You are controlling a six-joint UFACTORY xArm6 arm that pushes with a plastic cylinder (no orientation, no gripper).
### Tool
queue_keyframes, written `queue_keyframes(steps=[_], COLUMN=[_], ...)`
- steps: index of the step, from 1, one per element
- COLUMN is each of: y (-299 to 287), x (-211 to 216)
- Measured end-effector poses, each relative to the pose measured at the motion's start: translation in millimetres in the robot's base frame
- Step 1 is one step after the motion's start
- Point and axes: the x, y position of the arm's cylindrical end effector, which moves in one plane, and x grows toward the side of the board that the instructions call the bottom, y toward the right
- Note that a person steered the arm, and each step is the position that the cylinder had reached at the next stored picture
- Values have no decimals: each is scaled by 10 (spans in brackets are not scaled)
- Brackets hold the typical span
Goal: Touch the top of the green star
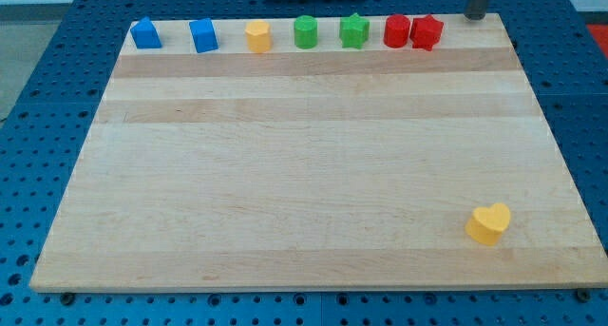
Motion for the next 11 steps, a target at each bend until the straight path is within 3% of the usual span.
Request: queue_keyframes(steps=[6, 11], y=[-338, -2199], x=[-3, 5])
